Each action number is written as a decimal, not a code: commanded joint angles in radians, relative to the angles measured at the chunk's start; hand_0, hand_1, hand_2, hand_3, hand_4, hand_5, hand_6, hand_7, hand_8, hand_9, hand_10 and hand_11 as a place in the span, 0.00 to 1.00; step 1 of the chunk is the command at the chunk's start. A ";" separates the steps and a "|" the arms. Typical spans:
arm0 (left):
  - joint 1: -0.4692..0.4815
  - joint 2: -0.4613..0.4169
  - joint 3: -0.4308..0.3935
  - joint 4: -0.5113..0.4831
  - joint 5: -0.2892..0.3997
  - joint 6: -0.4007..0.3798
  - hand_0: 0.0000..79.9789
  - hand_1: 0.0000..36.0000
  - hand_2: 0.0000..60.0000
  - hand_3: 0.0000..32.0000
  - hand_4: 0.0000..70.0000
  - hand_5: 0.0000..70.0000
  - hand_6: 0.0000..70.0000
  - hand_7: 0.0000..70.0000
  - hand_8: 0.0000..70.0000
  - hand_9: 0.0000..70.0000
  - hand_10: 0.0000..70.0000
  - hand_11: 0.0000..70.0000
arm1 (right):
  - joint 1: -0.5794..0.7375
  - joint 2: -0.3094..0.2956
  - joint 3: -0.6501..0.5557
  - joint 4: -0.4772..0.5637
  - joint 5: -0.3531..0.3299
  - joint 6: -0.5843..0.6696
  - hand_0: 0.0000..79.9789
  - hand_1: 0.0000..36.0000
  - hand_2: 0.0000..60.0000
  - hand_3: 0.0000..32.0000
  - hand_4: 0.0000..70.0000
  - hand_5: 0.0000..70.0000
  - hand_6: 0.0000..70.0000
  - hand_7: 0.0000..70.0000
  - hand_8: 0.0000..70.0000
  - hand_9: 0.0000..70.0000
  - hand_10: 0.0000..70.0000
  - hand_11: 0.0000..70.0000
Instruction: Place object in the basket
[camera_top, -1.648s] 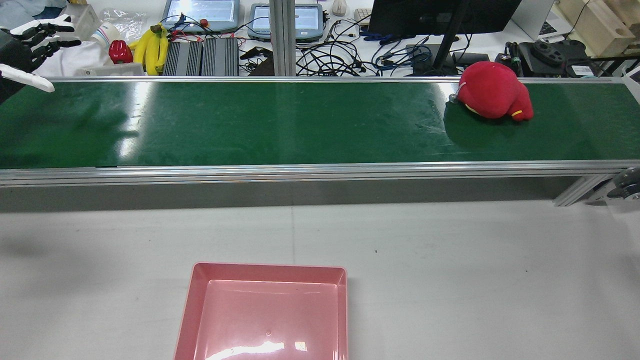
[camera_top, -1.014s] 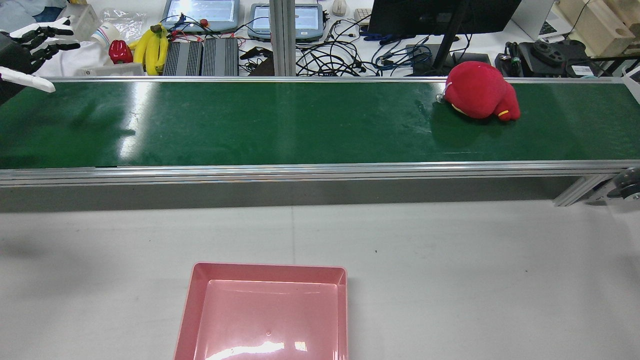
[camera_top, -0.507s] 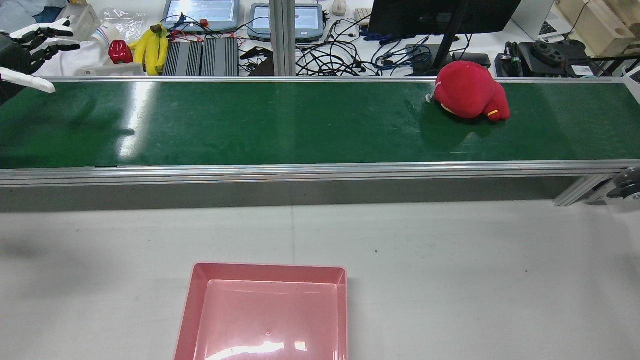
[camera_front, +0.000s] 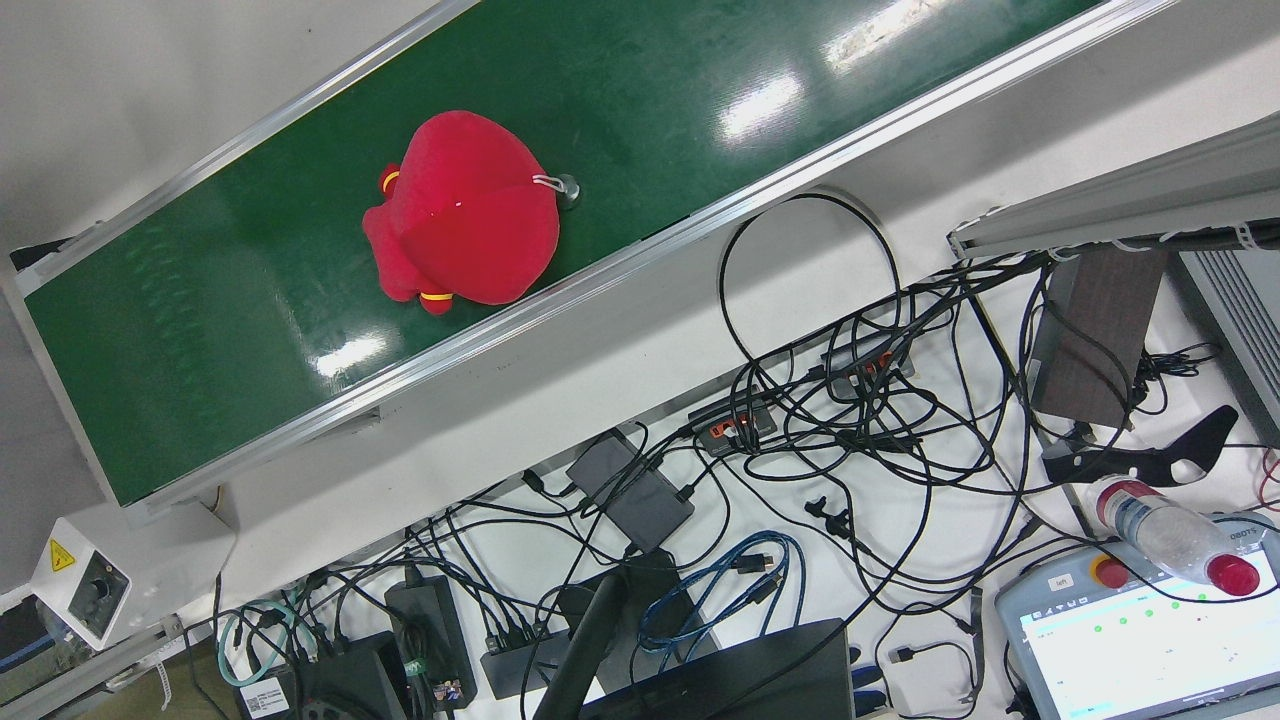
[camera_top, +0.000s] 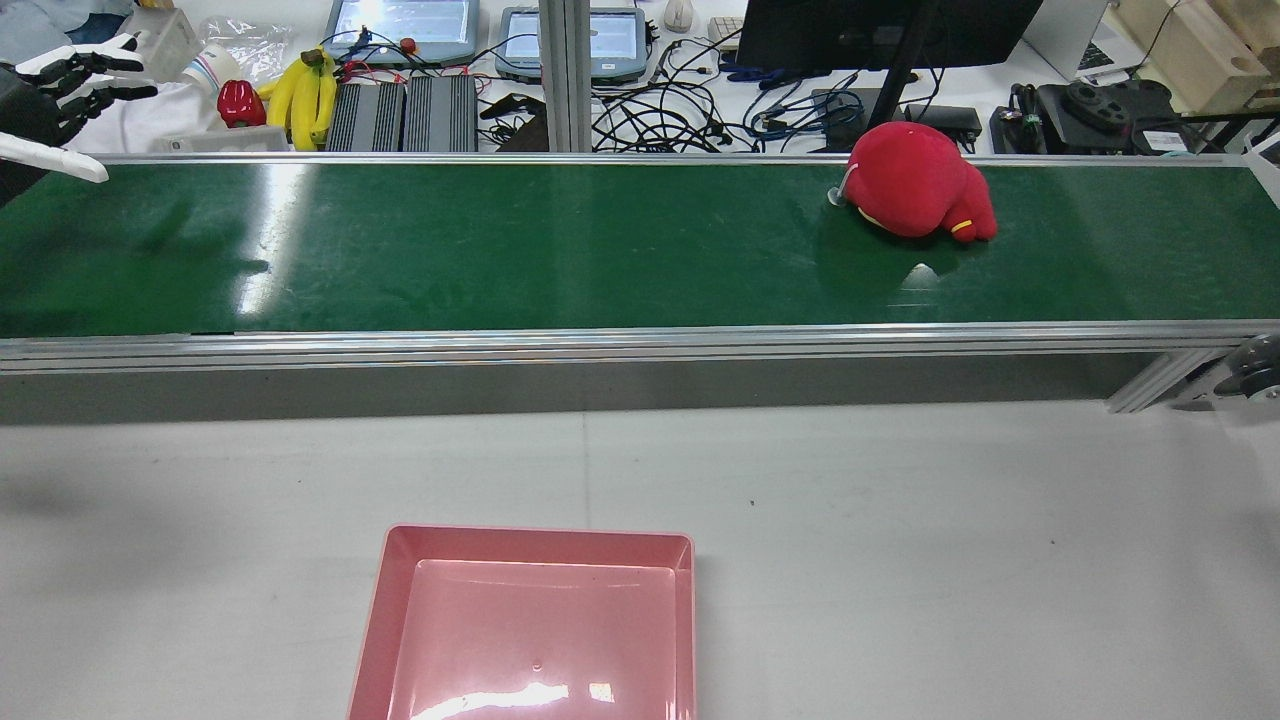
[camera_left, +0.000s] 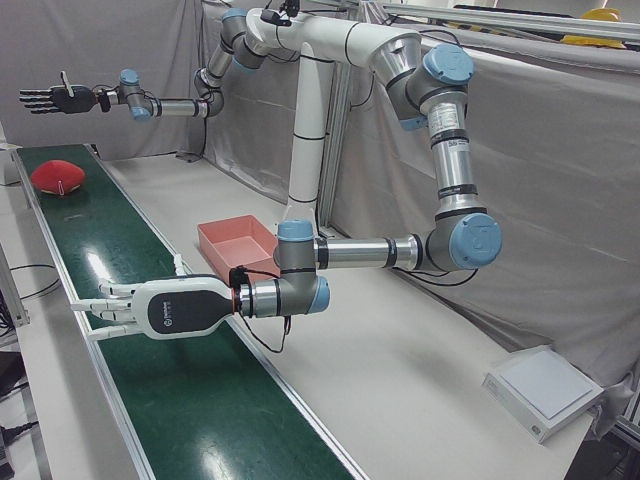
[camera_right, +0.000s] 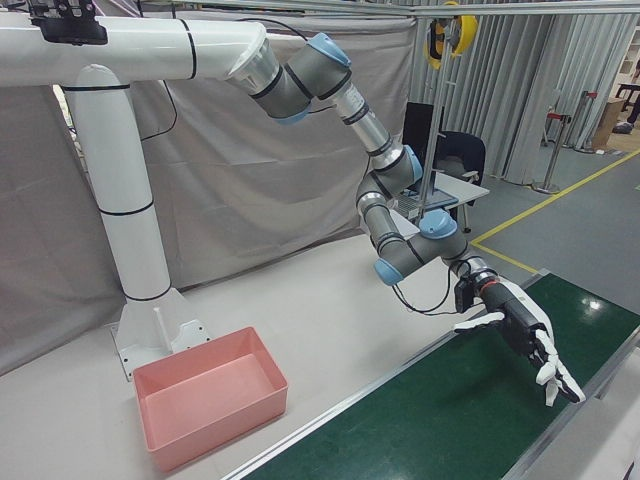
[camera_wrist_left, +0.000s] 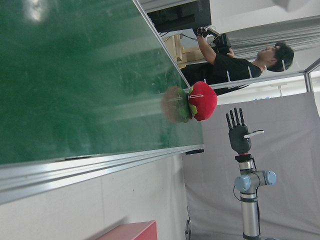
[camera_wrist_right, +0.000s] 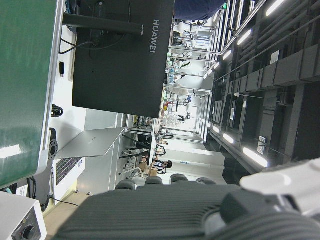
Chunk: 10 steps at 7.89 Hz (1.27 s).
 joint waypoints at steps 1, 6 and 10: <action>-0.005 0.000 -0.004 0.000 0.002 -0.003 0.73 0.44 0.00 0.00 0.21 0.43 0.09 0.08 0.20 0.30 0.00 0.00 | 0.000 0.000 0.001 0.000 0.000 0.000 0.00 0.00 0.00 0.00 0.00 0.00 0.00 0.00 0.00 0.00 0.00 0.00; -0.003 0.002 -0.007 -0.001 0.002 -0.006 0.72 0.44 0.00 0.00 0.20 0.43 0.09 0.08 0.20 0.30 0.00 0.00 | 0.000 0.000 0.001 0.000 0.000 0.000 0.00 0.00 0.00 0.00 0.00 0.00 0.00 0.00 0.00 0.00 0.00 0.00; 0.001 0.000 -0.008 0.000 0.002 -0.007 0.73 0.44 0.00 0.00 0.22 0.44 0.09 0.08 0.20 0.30 0.00 0.00 | 0.000 0.000 0.001 0.001 0.000 0.000 0.00 0.00 0.00 0.00 0.00 0.00 0.00 0.00 0.00 0.00 0.00 0.00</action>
